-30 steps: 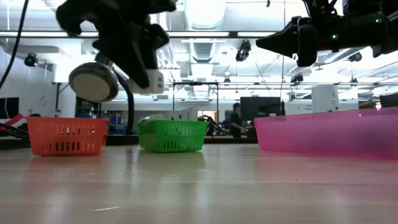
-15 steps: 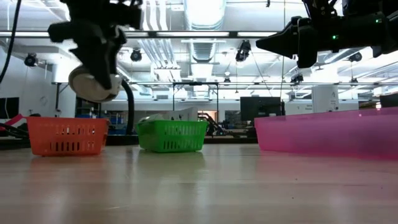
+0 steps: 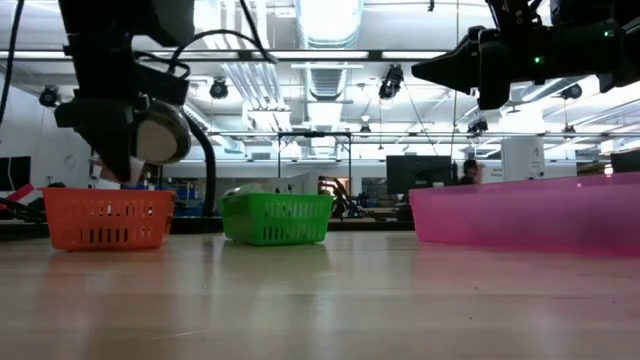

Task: Pick and place items into bin
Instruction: Put the white charger adapter into the orange bin, then return to Home Position

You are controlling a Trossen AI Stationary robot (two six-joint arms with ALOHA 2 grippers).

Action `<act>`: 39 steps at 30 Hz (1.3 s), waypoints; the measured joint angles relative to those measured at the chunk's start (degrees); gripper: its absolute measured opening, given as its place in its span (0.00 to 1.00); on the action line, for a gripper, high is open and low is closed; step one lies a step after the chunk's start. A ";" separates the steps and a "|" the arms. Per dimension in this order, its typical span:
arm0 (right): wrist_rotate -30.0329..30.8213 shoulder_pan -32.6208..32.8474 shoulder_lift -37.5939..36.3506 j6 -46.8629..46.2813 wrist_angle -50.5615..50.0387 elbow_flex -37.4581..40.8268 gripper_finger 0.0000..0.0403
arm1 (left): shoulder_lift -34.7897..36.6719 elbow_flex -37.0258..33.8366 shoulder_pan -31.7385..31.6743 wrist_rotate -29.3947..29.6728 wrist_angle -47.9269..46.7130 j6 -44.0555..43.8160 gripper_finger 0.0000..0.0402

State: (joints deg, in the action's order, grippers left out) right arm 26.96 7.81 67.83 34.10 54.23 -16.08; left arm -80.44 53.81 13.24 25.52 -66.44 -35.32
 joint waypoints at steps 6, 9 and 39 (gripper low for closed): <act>0.00 0.00 -0.01 0.01 -0.02 0.00 0.02 | 3.43 -2.81 -0.45 -0.73 2.63 -1.84 0.33; 0.00 0.00 0.00 0.01 -0.01 0.00 0.02 | 4.34 -3.54 -0.45 -0.88 6.09 -1.83 0.34; 0.00 0.00 0.00 -0.47 -0.01 0.00 0.02 | 8.17 -9.57 -8.09 -12.72 70.97 47.88 0.46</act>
State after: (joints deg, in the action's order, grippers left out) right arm 26.96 7.81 67.83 33.63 54.22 -16.08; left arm -72.27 44.24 5.16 12.80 4.53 12.57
